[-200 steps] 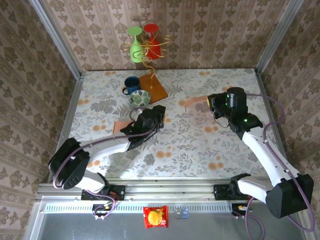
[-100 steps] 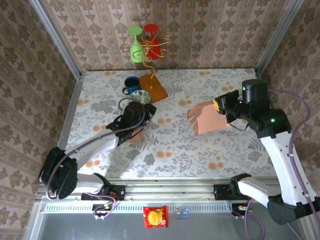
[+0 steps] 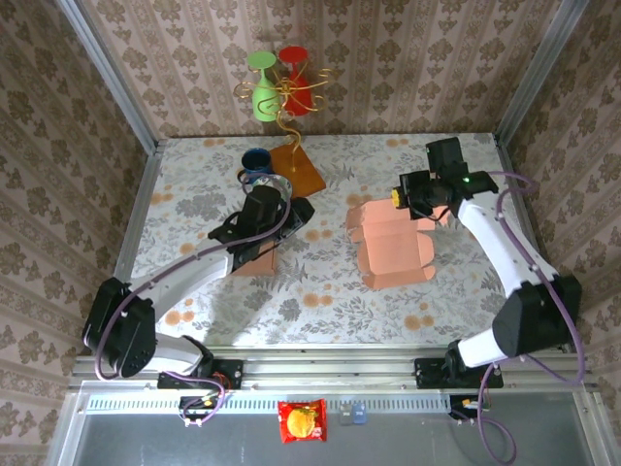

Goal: Fold the paper box

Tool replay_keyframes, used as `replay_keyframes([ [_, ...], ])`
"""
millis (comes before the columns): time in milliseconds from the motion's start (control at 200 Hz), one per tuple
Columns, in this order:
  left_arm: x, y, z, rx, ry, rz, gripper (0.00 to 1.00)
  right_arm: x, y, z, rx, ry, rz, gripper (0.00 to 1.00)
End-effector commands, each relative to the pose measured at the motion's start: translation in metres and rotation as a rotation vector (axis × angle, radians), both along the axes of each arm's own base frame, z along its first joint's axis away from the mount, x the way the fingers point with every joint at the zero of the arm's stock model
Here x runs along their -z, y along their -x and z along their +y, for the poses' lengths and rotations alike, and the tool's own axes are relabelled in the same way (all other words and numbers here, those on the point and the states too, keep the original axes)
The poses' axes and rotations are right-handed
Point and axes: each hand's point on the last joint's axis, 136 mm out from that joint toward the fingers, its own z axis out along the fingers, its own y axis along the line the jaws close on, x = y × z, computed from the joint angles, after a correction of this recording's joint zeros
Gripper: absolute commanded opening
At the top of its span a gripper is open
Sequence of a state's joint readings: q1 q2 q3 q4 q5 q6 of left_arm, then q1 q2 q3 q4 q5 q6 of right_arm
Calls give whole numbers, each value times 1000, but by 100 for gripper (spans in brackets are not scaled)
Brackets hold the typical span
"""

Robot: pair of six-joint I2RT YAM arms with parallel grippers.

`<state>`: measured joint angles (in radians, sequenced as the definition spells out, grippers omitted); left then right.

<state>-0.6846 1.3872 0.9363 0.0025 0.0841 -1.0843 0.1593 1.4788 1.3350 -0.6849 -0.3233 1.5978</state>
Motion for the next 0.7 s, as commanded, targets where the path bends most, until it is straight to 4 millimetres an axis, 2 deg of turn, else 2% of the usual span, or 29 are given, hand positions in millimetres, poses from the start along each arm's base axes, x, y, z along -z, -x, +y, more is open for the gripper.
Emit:
replay_keyframes([
  [0, -7, 3, -12, 151, -92, -86, 46, -13, -20, 6, -15, -41, -96, 0],
  [50, -5, 4, -16, 186, -117, -106, 47, -3, -23, 7, -14, -47, -82, 0],
  [260, 13, 2, -26, 270, -152, -136, 45, 16, -49, 18, -79, -71, -182, 0],
  [450, 29, -5, -15, 258, -100, -104, 41, 23, -62, 34, -237, -51, -336, 0],
  [590, 37, -3, 1, 263, -141, -116, 40, 35, -54, 43, -361, -16, -374, 0],
  [695, 47, 0, 15, 259, -163, -98, 39, 57, -45, 46, -391, -34, -371, 0],
])
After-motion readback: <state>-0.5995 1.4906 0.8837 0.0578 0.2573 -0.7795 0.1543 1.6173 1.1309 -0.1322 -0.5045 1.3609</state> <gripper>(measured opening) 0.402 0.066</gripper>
